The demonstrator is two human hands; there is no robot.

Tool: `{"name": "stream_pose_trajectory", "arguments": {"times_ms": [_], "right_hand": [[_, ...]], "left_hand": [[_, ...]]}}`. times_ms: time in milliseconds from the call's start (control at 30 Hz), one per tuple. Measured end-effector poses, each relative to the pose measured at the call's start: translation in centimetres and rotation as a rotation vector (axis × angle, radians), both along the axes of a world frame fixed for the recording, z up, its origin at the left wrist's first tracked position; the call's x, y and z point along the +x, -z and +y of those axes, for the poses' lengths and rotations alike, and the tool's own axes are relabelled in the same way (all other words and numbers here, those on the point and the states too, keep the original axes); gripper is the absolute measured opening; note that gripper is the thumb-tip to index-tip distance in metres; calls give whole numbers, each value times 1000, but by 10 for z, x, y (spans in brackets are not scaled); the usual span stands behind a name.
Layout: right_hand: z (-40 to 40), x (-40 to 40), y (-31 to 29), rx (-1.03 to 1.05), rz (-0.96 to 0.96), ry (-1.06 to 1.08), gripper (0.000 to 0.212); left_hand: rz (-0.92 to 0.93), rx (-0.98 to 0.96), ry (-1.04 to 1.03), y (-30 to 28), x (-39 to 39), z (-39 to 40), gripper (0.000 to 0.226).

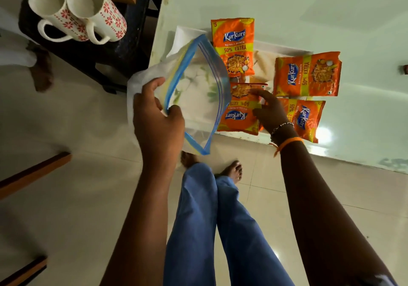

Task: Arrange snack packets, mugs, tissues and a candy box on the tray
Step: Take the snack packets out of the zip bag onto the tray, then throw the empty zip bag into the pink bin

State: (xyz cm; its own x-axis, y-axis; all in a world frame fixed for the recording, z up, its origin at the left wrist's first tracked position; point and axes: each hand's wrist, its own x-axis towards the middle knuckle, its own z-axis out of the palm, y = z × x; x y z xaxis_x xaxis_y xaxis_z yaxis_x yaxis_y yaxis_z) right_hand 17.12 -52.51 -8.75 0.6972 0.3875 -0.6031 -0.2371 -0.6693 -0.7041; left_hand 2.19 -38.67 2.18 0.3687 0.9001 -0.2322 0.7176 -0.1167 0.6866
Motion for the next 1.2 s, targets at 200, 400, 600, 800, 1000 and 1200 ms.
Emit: {"name": "stream_pose_trajectory", "arguments": {"times_ms": [200,400,600,800,1000,1200], "right_hand": [[-18,-43,-25,-128,-243,-223,52],[6,-113,-29,324,301,60,52],[10,-87,-14,639,340,545,27],[-29,-26,-18,753,596,370,45],[-53,1,-27,844,615,380,29],[-83,7,-23,626,564,611,34]], "left_hand": [[-26,-96,98,7,11,-21,54],[-114,-239,70,12,22,-38,62],[-169,-290,125,26,18,-19,72],[61,-372,158,66,10,37,82],[77,-935,255,87,7,21,108],[-187,-964,254,89,8,-6,19]]}}
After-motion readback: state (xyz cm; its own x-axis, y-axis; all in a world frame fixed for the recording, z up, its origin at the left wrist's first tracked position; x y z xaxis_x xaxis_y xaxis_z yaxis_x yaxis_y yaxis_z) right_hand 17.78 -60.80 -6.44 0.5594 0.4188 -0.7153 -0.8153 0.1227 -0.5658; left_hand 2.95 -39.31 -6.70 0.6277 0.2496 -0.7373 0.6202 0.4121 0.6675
